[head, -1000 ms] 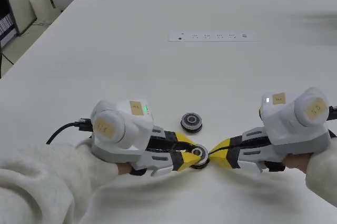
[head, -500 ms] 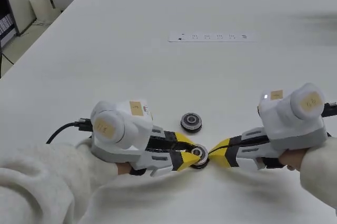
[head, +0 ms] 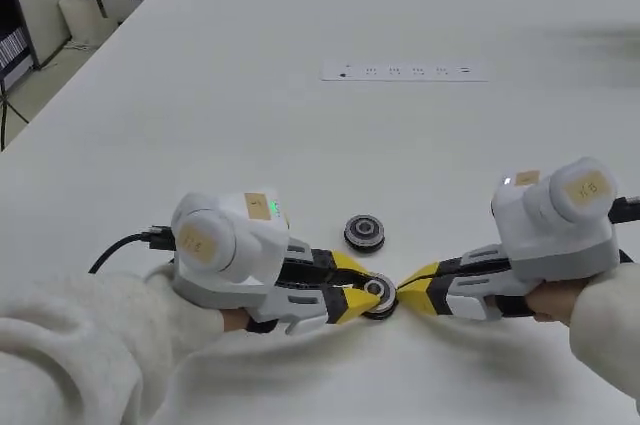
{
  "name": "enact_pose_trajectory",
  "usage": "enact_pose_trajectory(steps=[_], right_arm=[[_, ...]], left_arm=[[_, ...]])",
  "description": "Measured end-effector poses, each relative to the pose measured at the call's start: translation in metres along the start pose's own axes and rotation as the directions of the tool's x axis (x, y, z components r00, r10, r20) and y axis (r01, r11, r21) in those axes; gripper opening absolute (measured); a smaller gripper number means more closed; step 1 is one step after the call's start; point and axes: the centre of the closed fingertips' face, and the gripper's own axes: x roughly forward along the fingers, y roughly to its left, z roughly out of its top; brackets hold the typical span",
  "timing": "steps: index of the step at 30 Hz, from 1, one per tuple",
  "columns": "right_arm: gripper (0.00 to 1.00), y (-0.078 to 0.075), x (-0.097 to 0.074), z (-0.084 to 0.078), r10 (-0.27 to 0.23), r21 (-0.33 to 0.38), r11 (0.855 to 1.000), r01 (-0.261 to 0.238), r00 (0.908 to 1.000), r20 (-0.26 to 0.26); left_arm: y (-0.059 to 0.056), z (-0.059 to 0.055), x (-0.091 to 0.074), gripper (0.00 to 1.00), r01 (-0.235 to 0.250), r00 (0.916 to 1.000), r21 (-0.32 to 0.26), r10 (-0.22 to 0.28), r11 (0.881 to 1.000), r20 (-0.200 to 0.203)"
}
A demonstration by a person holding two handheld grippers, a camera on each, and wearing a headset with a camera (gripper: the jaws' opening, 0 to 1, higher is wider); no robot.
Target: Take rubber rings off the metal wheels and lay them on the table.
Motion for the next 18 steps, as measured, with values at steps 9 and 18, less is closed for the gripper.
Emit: enact_pose_trajectory(steps=[9,18], right_arm=[[0.00,-0.0025,-0.0025,0.0022,0.020,0.197,0.980,-0.022,0.9998,0.010],[0.00,0.0008,-0.0041,0.0090,0.042,0.360,0.931,-0.056,0.9980,0.048]], left_arm=[[-0.0003,0.0001,0.0000,0.13,0.000,1.0000,-0.002,0.000,1.000,0.006],[-0.0006,-0.0002,-0.0003,0.13,-0.002,1.0000,0.002,0.002,1.000,0.003]])
